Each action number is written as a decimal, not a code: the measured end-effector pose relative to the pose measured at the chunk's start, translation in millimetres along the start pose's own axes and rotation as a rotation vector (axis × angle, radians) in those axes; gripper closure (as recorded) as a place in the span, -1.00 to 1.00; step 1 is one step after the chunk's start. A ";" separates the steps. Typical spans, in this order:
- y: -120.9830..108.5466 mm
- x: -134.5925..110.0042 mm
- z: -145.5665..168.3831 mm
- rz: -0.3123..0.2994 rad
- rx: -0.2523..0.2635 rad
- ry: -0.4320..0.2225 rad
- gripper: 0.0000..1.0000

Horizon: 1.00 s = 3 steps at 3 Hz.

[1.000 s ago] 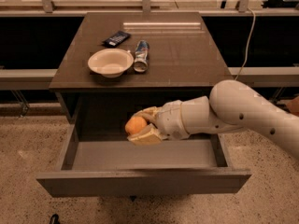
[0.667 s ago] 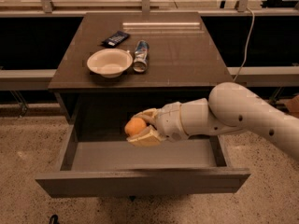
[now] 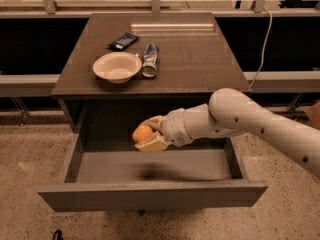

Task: Place orange into top drawer

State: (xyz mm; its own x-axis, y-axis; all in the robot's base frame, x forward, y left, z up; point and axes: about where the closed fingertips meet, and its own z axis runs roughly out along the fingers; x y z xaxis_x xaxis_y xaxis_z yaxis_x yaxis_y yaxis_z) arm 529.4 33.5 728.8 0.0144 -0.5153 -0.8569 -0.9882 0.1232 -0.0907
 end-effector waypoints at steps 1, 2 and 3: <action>-15.2 37.2 27.0 0.040 -0.011 0.012 1.00; -18.8 81.8 59.1 0.071 -0.034 0.036 0.97; -21.5 101.2 74.1 0.060 -0.011 0.039 0.49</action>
Offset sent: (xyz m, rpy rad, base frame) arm 0.0402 0.0049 -0.1428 -0.0420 0.1264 -0.0176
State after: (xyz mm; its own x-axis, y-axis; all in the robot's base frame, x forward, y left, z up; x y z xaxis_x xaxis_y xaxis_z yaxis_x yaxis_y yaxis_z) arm 563.4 41.6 606.4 -0.0505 -0.5403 -0.8400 -0.9888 0.1456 -0.0343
